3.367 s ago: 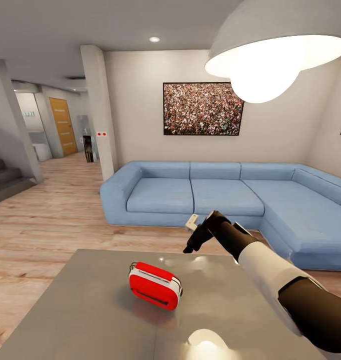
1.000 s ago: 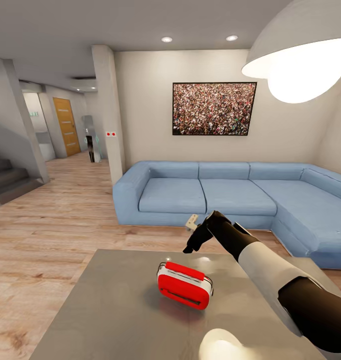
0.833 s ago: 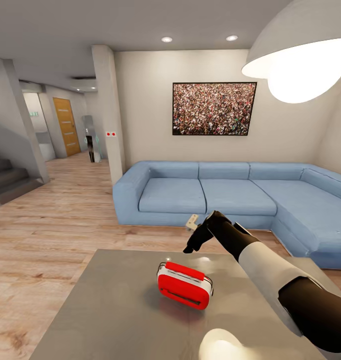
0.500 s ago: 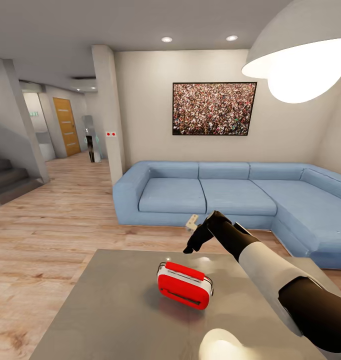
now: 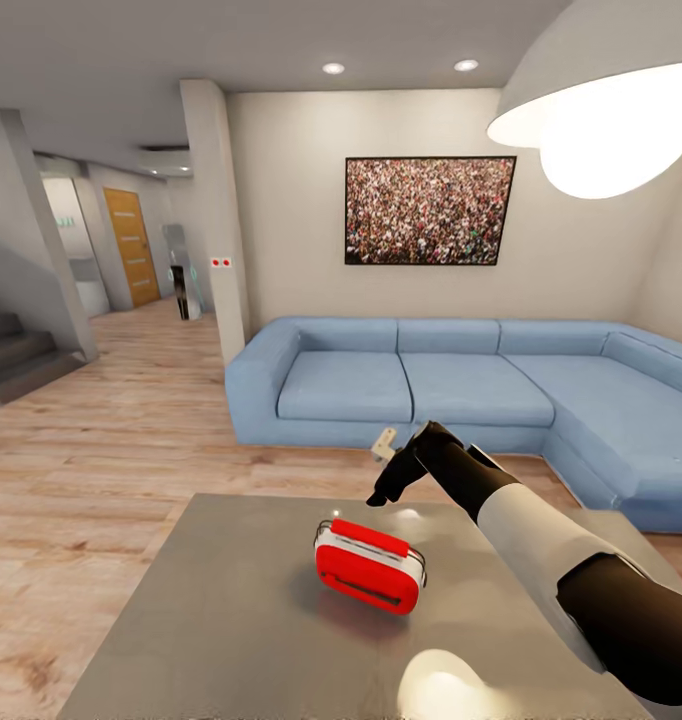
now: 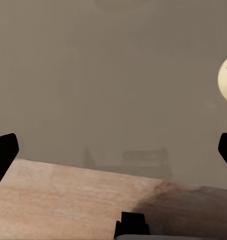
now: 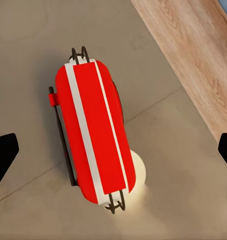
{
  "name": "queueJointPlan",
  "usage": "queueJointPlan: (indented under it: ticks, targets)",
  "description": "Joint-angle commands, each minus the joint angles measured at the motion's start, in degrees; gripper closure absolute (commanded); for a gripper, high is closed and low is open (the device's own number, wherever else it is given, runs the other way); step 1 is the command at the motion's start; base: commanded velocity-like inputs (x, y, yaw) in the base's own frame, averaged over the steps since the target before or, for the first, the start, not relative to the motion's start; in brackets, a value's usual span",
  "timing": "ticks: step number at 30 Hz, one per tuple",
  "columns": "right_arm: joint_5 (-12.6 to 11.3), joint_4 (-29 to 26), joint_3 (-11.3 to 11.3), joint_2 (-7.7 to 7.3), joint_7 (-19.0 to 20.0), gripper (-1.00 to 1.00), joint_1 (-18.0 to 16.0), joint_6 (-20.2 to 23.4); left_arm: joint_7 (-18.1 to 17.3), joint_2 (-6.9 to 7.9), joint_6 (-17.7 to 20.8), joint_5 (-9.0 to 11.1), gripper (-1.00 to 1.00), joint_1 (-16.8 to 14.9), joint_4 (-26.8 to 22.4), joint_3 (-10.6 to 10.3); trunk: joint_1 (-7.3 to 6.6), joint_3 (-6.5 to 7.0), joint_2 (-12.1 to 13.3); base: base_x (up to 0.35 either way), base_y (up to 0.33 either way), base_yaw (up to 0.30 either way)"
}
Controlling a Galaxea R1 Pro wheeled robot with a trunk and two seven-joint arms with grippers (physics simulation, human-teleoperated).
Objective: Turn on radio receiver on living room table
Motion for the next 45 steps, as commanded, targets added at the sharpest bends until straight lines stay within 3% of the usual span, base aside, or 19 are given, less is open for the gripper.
queueJointPlan:
  ticks: [1,21,26,32,45]
  targets:
    - [0.00,0.00,0.00,0.00,-0.01,-1.00,0.00,0.00,0.00,-0.06,0.01,0.00,-1.00,0.00,0.00,0.00,0.00,-0.09,0.00,0.000,0.000,0.000]
    - [0.00,0.00,-0.08,-0.13,-0.06,-1.00,0.00,-0.03,0.22,-0.27,-0.04,-0.13,-1.00,0.00,0.01,0.00,0.00,-1.95,0.00,0.000,0.000,0.000]
    - [0.00,0.05,-0.15,-0.65,-0.18,-1.00,0.00,-0.76,0.25,-0.37,-0.05,-0.13,-1.00,0.00,0.01,0.00,0.00,-2.41,0.00,0.000,0.000,0.000]
    - [0.00,0.16,-0.28,-2.74,-0.44,-1.00,0.00,-3.14,0.30,-0.38,-0.05,-0.13,-1.00,0.00,0.01,-0.05,0.00,-2.96,0.00,0.000,0.000,0.000]
    - [-0.17,0.17,-0.26,-2.90,-0.46,-1.00,0.00,-3.42,0.33,-0.38,-0.05,-0.13,-1.00,0.00,0.01,-0.09,0.00,-4.17,0.00,0.000,0.000,0.000]
